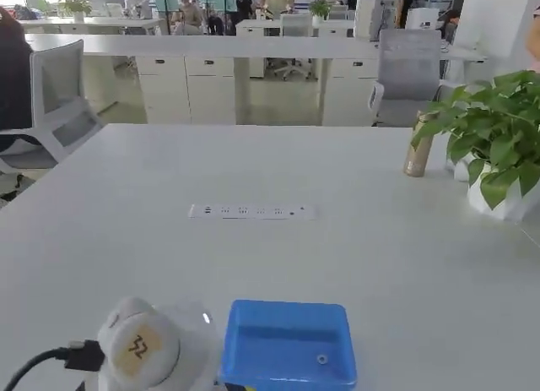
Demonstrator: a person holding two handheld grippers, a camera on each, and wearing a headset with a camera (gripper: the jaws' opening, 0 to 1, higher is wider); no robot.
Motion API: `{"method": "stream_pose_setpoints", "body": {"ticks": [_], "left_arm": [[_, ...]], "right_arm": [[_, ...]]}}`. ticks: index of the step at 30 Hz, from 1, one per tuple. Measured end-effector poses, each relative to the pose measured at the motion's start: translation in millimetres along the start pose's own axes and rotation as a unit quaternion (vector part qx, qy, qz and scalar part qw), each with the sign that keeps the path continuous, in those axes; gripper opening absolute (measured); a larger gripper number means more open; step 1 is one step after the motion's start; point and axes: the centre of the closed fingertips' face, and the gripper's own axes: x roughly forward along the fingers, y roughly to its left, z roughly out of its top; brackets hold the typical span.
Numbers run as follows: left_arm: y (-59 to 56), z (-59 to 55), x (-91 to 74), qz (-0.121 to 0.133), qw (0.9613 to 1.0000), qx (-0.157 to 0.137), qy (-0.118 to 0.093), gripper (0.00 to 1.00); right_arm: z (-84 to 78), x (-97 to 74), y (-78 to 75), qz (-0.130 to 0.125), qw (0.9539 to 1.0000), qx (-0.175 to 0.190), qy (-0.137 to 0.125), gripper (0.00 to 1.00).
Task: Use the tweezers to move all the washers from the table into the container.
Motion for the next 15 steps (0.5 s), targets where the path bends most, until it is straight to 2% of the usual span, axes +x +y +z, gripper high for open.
{"method": "stream_pose_setpoints", "body": {"ticks": [2,4,5,6,7,10,12,13,15], "left_arm": [[-3.6,-2.1,-1.8,-0.006,0.9996,0.027,0.008,0.0],[-6.5,2.3,-5.1,-0.016,0.9997,0.021,-0.002,0.0],[-8.8,4.7,-6.9,-0.021,0.9993,0.03,-0.004,0.0],[-10.2,7.9,-9.6,-0.024,0.9982,0.055,-0.003,0.0],[-10.2,10.0,-10.7,-0.026,0.9975,0.066,-0.006,0.0],[-13.2,16.1,-11.2,-0.047,0.9953,0.081,-0.025,0.0],[-15.3,12.2,-9.3,-0.06,0.9943,0.088,-0.013,0.0],[-15.2,9.3,-7.7,-0.063,0.9925,0.104,-0.006,0.0],[-17.4,8.6,-6.4,-0.072,0.9907,0.115,-0.006,0.0]], "right_arm": [[-0.5,0.1,-0.3,0.001,1.0,0.0,0.001,0.0],[-1.0,-0.2,-1.2,0.0,1.0,0.0,0.002,0.0],[-1.0,-0.4,-1.6,-0.001,1.0,0.0,0.001,0.0],[-0.7,-0.6,-1.9,-0.001,1.0,0.001,0.0,0.0],[-0.6,-0.6,-2.0,0.0,1.0,0.002,-0.001,0.0],[-0.1,-0.6,-2.5,-0.001,1.0,0.002,-0.001,0.0],[0.7,-0.6,-2.1,0.0,1.0,0.002,-0.003,0.0],[1.0,-0.8,-1.7,0.0,1.0,0.001,-0.003,0.0],[1.6,-1.2,-1.6,0.0,1.0,0.001,-0.004,0.0]]}}
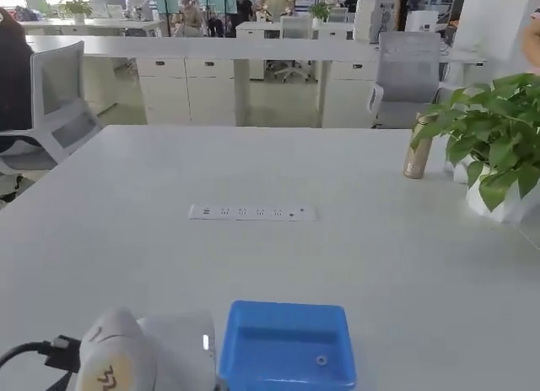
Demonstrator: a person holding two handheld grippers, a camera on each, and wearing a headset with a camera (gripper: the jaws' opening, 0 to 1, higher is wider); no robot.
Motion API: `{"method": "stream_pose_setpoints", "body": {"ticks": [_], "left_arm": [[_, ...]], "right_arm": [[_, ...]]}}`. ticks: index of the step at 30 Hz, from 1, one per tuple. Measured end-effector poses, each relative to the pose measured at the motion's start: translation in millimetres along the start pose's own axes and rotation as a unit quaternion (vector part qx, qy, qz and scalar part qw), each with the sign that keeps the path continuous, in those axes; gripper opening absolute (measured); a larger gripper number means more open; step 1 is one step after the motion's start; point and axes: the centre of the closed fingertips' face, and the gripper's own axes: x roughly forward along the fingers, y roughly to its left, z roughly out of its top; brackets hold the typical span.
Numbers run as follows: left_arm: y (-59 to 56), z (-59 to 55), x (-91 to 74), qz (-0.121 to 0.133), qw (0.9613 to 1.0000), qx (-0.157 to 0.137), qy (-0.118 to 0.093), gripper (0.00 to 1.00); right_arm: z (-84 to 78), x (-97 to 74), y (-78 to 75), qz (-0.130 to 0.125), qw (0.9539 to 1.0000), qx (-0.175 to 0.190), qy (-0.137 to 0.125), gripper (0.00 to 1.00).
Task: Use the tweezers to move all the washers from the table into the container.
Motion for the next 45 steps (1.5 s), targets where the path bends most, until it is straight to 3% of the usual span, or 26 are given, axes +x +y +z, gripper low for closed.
{"method": "stream_pose_setpoints", "body": {"ticks": [3,6,12,20,22,24,27,29,30,33,35,36,37,40,41,42,43,45], "left_arm": [[-2.6,-3.7,2.3,-0.016,0.9998,0.009,0.012,0.0],[-5.5,-4.5,2.2,-0.026,0.9989,0.035,0.017,0.0],[-7.9,-8.6,1.1,-0.034,0.9974,0.056,0.029,0.0],[-15.6,5.9,-7.5,-0.047,0.996,0.076,0.006,0.0],[-16.3,7.3,-8.2,-0.052,0.9953,0.081,0.003,0.0],[-16.5,7.6,-8.7,-0.056,0.9948,0.085,0.003,0.0],[-16.2,7.2,-9.7,-0.058,0.9934,0.099,0.009,0.0],[-19.5,10.8,-11.3,-0.066,0.9921,0.107,0.006,0.0],[-22.4,14.2,-12.2,-0.073,0.9912,0.11,0.0,0.0],[-26.4,19.5,-13.1,-0.083,0.9904,0.11,-0.003,0.0],[-28.5,22.2,-13.7,-0.091,0.9892,0.115,-0.001,0.0],[-28.7,23.8,-14.0,-0.092,0.9888,0.117,0.0,0.0],[-28.7,24.3,-14.1,-0.092,0.9888,0.118,0.0,0.0],[-27.6,27.2,-15.0,-0.089,0.9887,0.12,-0.005,0.0],[-26.9,27.4,-15.1,-0.087,0.9889,0.12,-0.007,0.0],[-23.3,27.4,-15.5,-0.077,0.9893,0.124,-0.007,0.0],[-23.2,26.7,-15.8,-0.079,0.9897,0.119,-0.006,0.0],[-20.9,25.1,-14.9,-0.076,0.9903,0.117,-0.004,0.0]], "right_arm": [[1.8,-1.2,-1.2,-0.002,1.0,0.001,-0.004,0.0],[2.5,-1.7,-1.5,-0.001,1.0,0.001,-0.006,0.0],[2.8,0.0,4.0,0.009,0.9999,-0.009,-0.004,0.0],[9.1,0.6,14.3,0.032,0.9991,-0.022,-0.015,0.0],[15.3,1.3,23.4,0.041,0.9981,-0.039,-0.023,0.08],[24.6,1.9,42.2,0.079,0.9936,-0.068,-0.043,0.12],[30.4,1.3,62.4,0.103,0.9866,-0.116,-0.051,0.16],[32.4,1.4,75.4,0.111,0.9803,-0.155,-0.05,0.19],[33.5,1.8,84.3,0.123,0.9743,-0.182,-0.049,0.21],[32.1,10.3,86.4,0.131,0.9683,-0.21,-0.034,0.24],[36.3,16.2,81.2,0.11,0.9607,-0.254,-0.027,0.23],[39.0,19.2,78.6,0.105,0.9594,-0.261,-0.025,0.22],[40.8,20.8,79.9,0.11,0.9607,-0.253,-0.029,0.21],[46.8,22.4,79.1,0.125,0.9585,-0.254,-0.033,0.13],[47.2,21.5,79.2,0.125,0.9553,-0.266,-0.033,0.07],[47.4,23.3,77.1,0.118,0.9545,-0.273,-0.028,0.08],[47.6,23.4,75.3,0.118,0.9498,-0.289,-0.023,0.08],[47.9,26.1,73.2,0.117,0.949,-0.292,-0.022,0.08]]}}
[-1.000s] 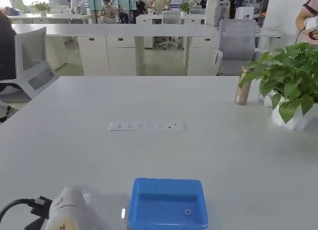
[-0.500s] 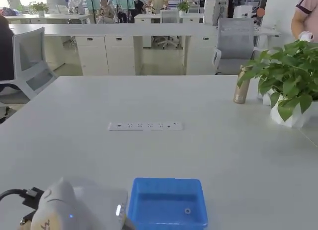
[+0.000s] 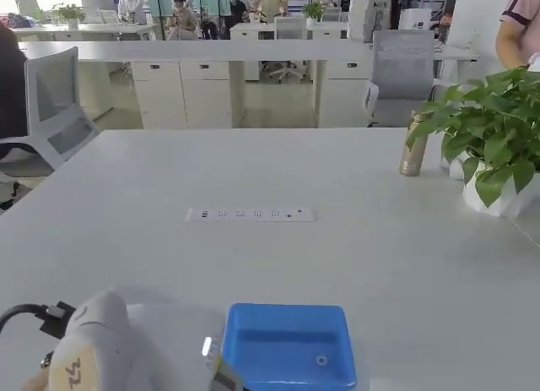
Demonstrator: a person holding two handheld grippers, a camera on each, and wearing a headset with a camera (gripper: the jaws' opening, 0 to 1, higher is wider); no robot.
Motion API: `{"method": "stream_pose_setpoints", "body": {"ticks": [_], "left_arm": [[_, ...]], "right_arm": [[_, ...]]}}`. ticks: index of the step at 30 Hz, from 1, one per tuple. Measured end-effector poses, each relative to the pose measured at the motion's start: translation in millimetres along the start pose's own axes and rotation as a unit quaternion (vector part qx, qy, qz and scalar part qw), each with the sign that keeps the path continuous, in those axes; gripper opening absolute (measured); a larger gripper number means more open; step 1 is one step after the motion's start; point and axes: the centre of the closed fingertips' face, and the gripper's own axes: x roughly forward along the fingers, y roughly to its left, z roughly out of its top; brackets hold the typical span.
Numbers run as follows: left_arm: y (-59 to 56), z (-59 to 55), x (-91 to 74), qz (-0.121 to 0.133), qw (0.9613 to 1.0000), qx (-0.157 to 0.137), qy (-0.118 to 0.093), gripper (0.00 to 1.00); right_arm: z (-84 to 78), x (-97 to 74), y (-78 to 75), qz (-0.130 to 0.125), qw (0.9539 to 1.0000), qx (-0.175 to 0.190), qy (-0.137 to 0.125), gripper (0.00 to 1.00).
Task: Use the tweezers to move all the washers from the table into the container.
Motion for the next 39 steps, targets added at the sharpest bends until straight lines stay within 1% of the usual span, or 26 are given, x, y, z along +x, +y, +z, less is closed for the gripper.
{"method": "stream_pose_setpoints", "body": {"ticks": [2,5,6,8,11,15,16,18,21,23,26,27,28,29,30,32,34,36,38,39], "left_arm": [[2.8,-2.7,4.2,0.002,1.0,0.0,0.004,0.0],[11.1,-9.6,11.3,0.016,0.9995,0.013,0.025,0.0],[13.8,-11.0,14.6,0.019,0.9993,0.013,0.03,0.0],[18.0,-12.6,19.5,0.023,0.999,0.017,0.036,0.0],[22.1,-13.4,23.4,0.023,0.9988,0.018,0.039,0.0],[27.1,-15.8,28.2,0.017,0.9985,0.022,0.047,0.0],[27.6,-16.2,28.7,0.016,0.9985,0.022,0.048,0.0],[30.6,-18.6,30.8,0.014,0.9985,0.02,0.05,0.0],[33.7,-20.3,34.0,0.01,0.9987,0.012,0.049,0.0],[35.9,-22.7,37.0,0.009,0.9985,0.013,0.052,0.0],[36.8,-26.9,42.4,0.003,0.998,0.015,0.061,0.0],[36.9,-27.5,43.8,0.003,0.998,0.018,0.061,0.0],[37.9,-28.1,46.2,0.002,0.9981,0.019,0.058,0.0],[38.6,-26.7,46.4,0.002,0.9984,0.018,0.054,0.0],[39.6,-25.3,46.8,-0.001,0.9985,0.009,0.054,0.0],[41.0,-24.7,47.5,-0.004,0.9984,0.004,0.056,0.0],[40.2,-24.6,47.4,-0.008,0.9982,-0.002,0.059,0.0],[40.4,-24.5,48.0,-0.013,0.998,-0.015,0.061,0.0],[41.1,-24.5,48.1,-0.014,0.9977,-0.026,0.06,0.0],[41.5,-24.9,48.3,-0.016,0.9972,-0.039,0.061,0.0]], "right_arm": [[-3.0,2.3,-4.4,-0.005,1.0,-0.005,0.0,0.08],[-8.8,5.3,-14.8,-0.018,0.9998,0.001,0.0,0.08],[-11.9,6.3,-20.0,-0.025,0.9997,0.003,0.0,0.08],[-15.4,6.6,-26.3,-0.031,0.9995,0.009,0.001,0.08],[-19.0,7.3,-30.9,-0.033,0.9993,0.015,0.0,0.09],[-21.1,6.6,-33.0,-0.041,0.9991,0.012,0.002,0.08],[-23.8,7.5,-34.6,-0.042,0.999,0.011,0.003,0.08],[-26.1,7.7,-38.3,-0.046,0.9987,0.021,0.002,0.08],[-30.5,9.8,-42.2,-0.044,0.9986,0.029,0.002,0.09],[-31.9,10.8,-42.7,-0.041,0.9986,0.033,0.003,0.08],[-36.1,13.7,-43.5,-0.032,0.9984,0.046,0.012,0.09],[-36.7,14.4,-44.3,-0.032,0.9984,0.044,0.016,0.09],[-39.4,13.9,-47.5,-0.036,0.9986,0.025,0.028,0.09],[-38.6,15.1,-46.3,-0.031,0.9988,0.026,0.026,0.09],[-39.1,16.4,-46.5,-0.027,0.9987,0.035,0.025,0.09],[-39.5,16.8,-44.8,-0.015,0.9983,0.05,0.023,0.1],[-38.4,15.3,-45.7,-0.018,0.9982,0.053,0.021,0.11],[-35.5,12.4,-45.3,-0.02,0.9981,0.058,0.012,0.11],[-30.0,9.6,-45.9,-0.023,0.9978,0.062,-0.001,0.1],[-25.1,8.2,-44.9,-0.019,0.9975,0.067,-0.012,0.1]]}}
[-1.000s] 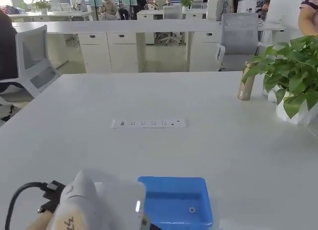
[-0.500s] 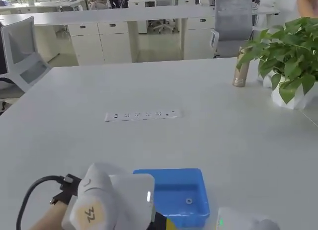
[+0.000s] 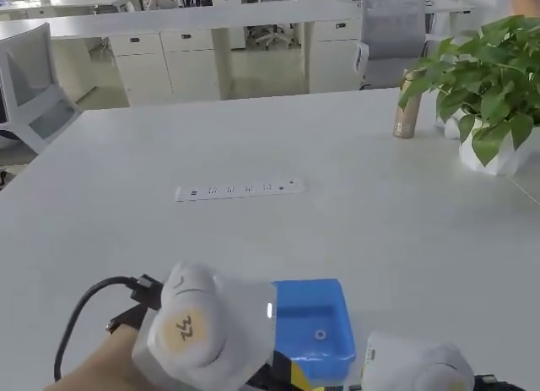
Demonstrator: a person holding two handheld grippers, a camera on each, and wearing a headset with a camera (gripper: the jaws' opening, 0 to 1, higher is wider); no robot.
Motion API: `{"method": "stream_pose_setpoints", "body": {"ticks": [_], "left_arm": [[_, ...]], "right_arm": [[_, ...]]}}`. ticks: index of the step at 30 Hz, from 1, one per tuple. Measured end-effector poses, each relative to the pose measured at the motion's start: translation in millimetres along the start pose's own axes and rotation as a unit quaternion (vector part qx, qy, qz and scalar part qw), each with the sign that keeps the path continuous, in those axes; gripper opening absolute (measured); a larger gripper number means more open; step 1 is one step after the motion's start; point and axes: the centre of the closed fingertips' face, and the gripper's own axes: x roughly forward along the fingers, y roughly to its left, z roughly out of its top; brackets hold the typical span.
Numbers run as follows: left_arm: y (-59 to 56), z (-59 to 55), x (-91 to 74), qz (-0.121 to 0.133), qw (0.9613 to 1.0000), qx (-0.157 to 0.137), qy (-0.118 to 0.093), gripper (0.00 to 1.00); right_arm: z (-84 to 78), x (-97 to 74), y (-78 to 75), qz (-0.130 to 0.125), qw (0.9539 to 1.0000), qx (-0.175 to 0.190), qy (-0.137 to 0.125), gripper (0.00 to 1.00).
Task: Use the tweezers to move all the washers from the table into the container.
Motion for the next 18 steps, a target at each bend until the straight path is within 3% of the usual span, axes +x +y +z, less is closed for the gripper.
{"method": "stream_pose_setpoints", "body": {"ticks": [3,4,5,8,11,13,14,15,17,18], "left_arm": [[2.2,-4.7,3.2,-0.002,0.9998,-0.018,0.012,0.0],[4.4,-8.3,5.6,0.003,0.9996,-0.017,0.02,0.0],[2.9,-7.7,7.9,0.001,0.9996,-0.02,0.018,0.0],[3.3,-1.9,6.9,0.016,0.9981,-0.057,-0.013,0.0],[6.4,-0.9,1.0,0.038,0.9965,-0.066,-0.033,0.14],[6.7,0.9,-5.6,0.051,0.9933,-0.091,-0.049,0.18],[8.1,3.7,-12.4,0.063,0.9897,-0.108,-0.07,0.17],[10.4,7.7,-19.6,0.082,0.9832,-0.13,-0.098,0.17],[10.2,10.3,-28.8,0.1,0.972,-0.167,-0.132,0.23],[9.2,8.0,-35.2,0.114,0.963,-0.193,-0.15,0.26]], "right_arm": [[-1.0,0.0,-0.7,-0.005,1.0,-0.004,0.005,0.07],[-6.8,1.6,0.9,-0.002,0.9997,-0.014,0.02,0.06],[-3.1,2.9,-1.0,-0.008,0.9998,-0.018,0.008,0.05],[-4.6,1.7,-1.1,-0.006,0.9998,-0.013,0.014,0.04],[-6.3,-1.0,-4.5,-0.021,0.9997,-0.003,0.012,0.03],[-7.9,-3.8,-7.6,-0.031,0.9995,0.007,0.009,0.03],[-8.2,-4.1,-7.6,-0.031,0.9995,0.009,0.008,0.03],[-8.6,-4.3,-8.1,-0.031,0.9994,0.013,0.005,0.03],[-8.1,-4.3,-8.6,-0.036,0.9992,0.016,0.003,0.03],[-7.8,-3.8,-8.3,-0.036,0.9992,0.016,0.003,0.03]]}}
